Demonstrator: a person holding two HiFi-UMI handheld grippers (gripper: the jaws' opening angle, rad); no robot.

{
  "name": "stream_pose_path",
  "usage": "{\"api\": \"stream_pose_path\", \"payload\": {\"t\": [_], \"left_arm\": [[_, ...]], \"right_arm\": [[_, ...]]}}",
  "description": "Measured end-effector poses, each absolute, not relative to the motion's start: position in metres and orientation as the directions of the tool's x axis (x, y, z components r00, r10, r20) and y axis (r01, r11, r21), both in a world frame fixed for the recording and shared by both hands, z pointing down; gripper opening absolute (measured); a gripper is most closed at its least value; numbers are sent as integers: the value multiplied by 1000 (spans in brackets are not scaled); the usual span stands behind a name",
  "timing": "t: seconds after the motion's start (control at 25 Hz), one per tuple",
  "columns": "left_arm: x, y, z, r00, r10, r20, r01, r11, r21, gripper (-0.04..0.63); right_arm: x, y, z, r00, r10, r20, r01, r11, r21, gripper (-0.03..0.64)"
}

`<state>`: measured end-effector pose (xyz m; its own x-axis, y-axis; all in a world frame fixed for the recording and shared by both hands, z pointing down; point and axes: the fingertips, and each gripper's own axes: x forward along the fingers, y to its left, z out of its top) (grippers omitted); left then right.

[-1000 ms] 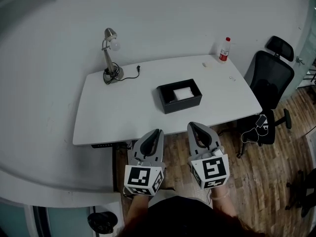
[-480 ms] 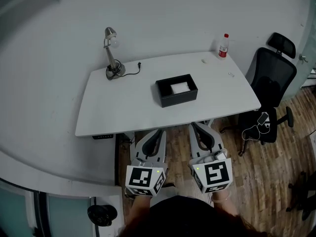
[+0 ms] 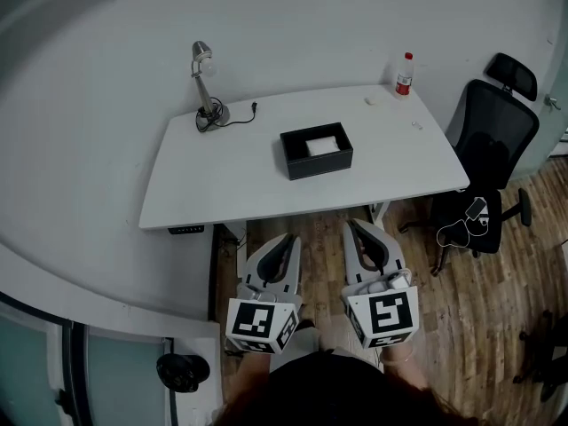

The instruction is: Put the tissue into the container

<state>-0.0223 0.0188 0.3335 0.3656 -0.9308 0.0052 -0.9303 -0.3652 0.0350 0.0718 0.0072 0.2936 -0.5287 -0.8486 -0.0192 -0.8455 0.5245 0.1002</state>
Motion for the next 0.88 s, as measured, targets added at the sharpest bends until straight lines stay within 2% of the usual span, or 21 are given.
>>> {"api": "stream_pose_path", "payload": {"t": [0.88], "left_arm": [[0,31,331,382,-924,27,-924,-383,-8,44]], "right_arm": [[92,11,303,-546,-837,-34,-838,545,38,18]]}}
